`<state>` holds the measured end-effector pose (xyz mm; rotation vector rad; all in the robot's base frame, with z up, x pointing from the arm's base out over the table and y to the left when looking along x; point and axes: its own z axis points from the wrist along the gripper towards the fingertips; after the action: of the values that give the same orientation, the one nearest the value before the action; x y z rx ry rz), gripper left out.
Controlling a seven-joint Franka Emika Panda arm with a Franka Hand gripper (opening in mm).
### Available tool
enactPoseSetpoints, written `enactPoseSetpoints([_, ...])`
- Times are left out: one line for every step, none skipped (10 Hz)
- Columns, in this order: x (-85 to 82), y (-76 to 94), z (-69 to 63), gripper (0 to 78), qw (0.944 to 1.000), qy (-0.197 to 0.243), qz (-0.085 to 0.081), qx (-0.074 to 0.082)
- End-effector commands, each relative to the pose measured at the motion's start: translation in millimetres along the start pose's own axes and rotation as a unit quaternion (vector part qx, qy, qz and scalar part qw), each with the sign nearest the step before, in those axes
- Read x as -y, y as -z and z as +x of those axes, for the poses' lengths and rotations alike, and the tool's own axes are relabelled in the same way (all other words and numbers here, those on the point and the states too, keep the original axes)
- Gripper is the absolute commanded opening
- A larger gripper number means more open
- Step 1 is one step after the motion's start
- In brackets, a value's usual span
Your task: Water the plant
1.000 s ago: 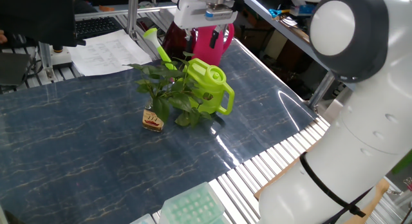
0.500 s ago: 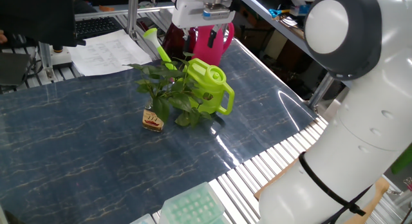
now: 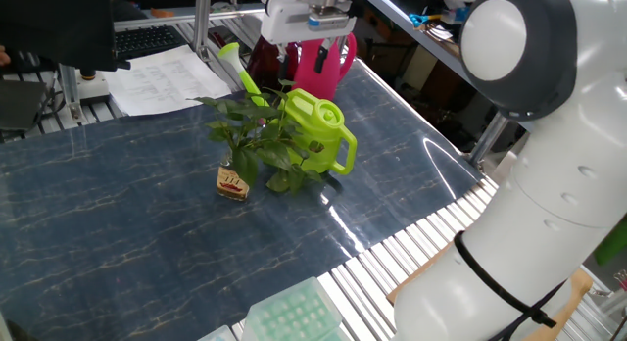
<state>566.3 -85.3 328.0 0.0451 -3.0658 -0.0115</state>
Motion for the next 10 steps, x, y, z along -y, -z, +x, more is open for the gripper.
enactPoseSetpoints([0.2,1.4,-0.4,77.4,0.9956,-0.086,0.004,-0.036])
enactPoseSetpoints([0.2,1.4,-0.4,77.4,0.9947,-0.094,0.003,-0.040])
enactPoseSetpoints([0.2,1.4,-0.4,77.4,0.9942,-0.100,-0.001,-0.042])
enactPoseSetpoints([0.2,1.4,-0.4,77.4,0.9940,-0.101,-0.002,-0.043])
enactPoseSetpoints([0.2,1.4,-0.4,77.4,0.9945,-0.096,-0.003,-0.044])
enactPoseSetpoints([0.2,1.4,-0.4,77.4,0.9950,-0.090,-0.002,-0.042])
enactPoseSetpoints([0.2,1.4,-0.4,77.4,0.9954,-0.087,-0.001,-0.040])
enactPoseSetpoints([0.3,1.4,-0.5,77.4,0.9966,-0.074,-0.001,-0.036])
enactPoseSetpoints([4.0,0.0,-3.7,77.4,0.9971,-0.067,-0.001,-0.035])
enactPoseSetpoints([9.0,-0.9,-6.8,77.4,0.9976,-0.061,0.000,-0.034])
